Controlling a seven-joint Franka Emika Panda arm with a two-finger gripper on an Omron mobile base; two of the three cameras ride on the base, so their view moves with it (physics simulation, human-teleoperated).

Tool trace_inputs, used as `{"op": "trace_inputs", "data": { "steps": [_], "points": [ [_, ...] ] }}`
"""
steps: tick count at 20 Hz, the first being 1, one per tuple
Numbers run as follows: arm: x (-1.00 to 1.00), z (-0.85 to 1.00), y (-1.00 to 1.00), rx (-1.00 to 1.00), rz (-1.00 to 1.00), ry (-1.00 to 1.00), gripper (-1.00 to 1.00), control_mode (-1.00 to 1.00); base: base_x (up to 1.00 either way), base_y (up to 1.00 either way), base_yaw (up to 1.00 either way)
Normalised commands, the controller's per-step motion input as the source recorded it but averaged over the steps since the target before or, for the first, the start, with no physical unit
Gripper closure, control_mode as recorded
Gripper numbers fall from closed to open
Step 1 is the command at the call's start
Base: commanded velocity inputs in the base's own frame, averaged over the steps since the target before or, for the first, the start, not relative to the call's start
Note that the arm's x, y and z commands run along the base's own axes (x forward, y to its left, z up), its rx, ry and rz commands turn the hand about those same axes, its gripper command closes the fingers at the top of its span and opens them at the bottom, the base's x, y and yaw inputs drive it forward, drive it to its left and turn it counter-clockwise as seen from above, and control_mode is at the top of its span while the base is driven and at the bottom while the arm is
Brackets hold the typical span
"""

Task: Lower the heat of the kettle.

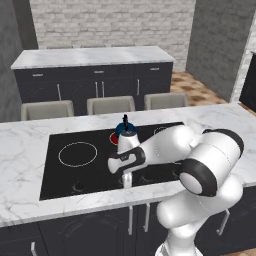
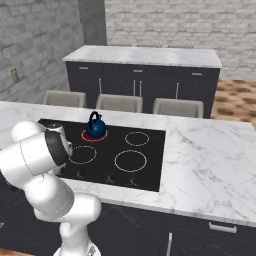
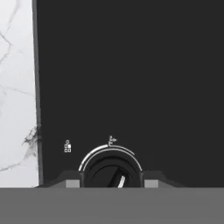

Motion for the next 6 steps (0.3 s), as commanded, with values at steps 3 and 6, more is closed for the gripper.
{"op": "trace_inputs", "data": {
  "steps": [3,6],
  "points": [
    [0.0,0.0,0.0,0.0,-0.38,0.05,1.0,-1.0,0.0,0.0,0.0],
    [0.0,-0.01,0.0,0.0,-0.38,0.07,1.0,-1.0,0.0,0.0,0.0]
  ]
}}
